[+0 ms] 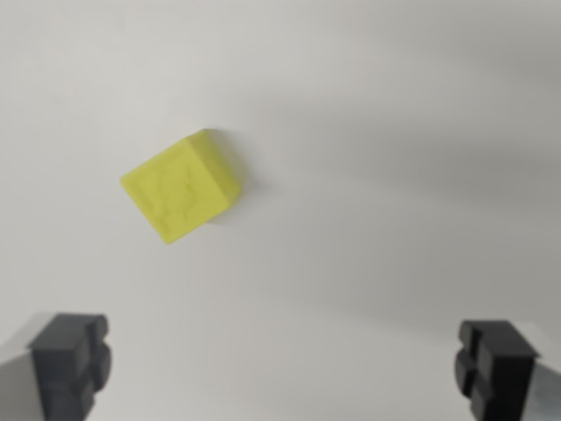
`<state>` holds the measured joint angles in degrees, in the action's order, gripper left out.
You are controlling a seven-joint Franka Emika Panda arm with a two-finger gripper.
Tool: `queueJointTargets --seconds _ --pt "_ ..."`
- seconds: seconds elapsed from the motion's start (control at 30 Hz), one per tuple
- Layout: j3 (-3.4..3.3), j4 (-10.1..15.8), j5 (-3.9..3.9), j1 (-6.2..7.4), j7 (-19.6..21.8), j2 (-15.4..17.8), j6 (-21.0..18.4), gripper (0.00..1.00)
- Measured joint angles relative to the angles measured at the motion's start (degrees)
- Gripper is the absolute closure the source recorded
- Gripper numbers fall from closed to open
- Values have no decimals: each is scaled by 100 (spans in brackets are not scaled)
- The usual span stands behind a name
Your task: Pick yellow cube
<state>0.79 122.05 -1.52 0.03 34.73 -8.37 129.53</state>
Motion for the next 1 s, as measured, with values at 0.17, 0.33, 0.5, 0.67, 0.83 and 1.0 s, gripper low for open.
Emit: queueJointTargets --seconds 0.17,0.33,0.5,0.67,0.83,1.0 --pt "0 111 9 55 -178 -73 187 0" --pt "0 212 19 111 -357 -151 375 0" --pt "0 308 30 168 -536 -240 562 0" --pt "1 395 42 224 -711 -335 750 0" --pt "1 472 54 281 -886 -437 936 0" --pt "1 545 68 337 -1059 -548 1121 0"
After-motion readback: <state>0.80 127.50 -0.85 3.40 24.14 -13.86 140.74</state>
